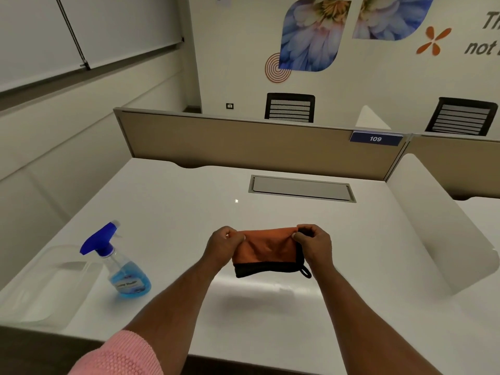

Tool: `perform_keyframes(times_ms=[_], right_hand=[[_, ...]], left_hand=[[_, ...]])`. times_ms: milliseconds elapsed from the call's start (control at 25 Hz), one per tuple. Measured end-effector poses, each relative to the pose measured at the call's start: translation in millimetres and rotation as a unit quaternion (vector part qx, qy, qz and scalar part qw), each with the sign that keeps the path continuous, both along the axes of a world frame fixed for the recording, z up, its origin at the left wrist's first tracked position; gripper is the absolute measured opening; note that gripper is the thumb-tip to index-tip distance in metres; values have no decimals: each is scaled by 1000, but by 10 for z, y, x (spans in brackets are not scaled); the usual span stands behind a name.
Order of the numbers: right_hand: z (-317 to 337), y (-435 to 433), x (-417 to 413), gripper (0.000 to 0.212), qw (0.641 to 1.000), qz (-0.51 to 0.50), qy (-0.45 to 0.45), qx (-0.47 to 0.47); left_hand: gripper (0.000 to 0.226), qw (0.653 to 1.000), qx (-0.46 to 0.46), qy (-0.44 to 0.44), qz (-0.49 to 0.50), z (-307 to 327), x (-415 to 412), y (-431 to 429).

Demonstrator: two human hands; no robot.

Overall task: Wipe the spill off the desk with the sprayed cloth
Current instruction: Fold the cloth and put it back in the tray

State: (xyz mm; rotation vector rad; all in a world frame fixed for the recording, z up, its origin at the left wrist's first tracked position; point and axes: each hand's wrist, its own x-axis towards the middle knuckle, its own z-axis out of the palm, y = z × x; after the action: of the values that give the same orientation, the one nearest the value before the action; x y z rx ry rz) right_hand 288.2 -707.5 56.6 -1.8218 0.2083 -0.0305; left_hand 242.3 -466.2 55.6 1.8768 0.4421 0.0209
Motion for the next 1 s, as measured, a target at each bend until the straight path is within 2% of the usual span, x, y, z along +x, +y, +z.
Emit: perform_keyframes(times_ms=[200, 400, 600, 720, 800, 840, 920, 1000], right_hand=[[88, 319, -116, 20, 998, -33, -24, -53], [206, 626, -296, 21, 996, -9, -56, -66], [324, 970, -582, 25, 996, 44, -65, -47], [398, 1178, -772, 23, 993, 72, -85, -37], [448, 1333, -931, 14, 991, 85, -101, -29], [479, 1416, -1030, 15, 990, 93, -106, -23], [520, 1589, -1251, 32, 987, 111, -117, -22], [544, 1753, -1459, 41, 984, 129, -118, -20]], left_hand=[[19, 997, 10, -2, 75, 9, -104, 81], [26, 991, 25, -1, 128, 90, -231, 106], [22, 995, -7, -27, 98, 142, -419, 99], [33, 996, -35, -46, 68, 215, -569, 142], [44, 994, -64, -52, 64, 296, -739, 231], [47, 993, -77, -58, 61, 334, -843, 296], [50, 993, -81, -66, 61, 392, -1070, 449], [52, 991, -77, -69, 81, 401, -1271, 606]])
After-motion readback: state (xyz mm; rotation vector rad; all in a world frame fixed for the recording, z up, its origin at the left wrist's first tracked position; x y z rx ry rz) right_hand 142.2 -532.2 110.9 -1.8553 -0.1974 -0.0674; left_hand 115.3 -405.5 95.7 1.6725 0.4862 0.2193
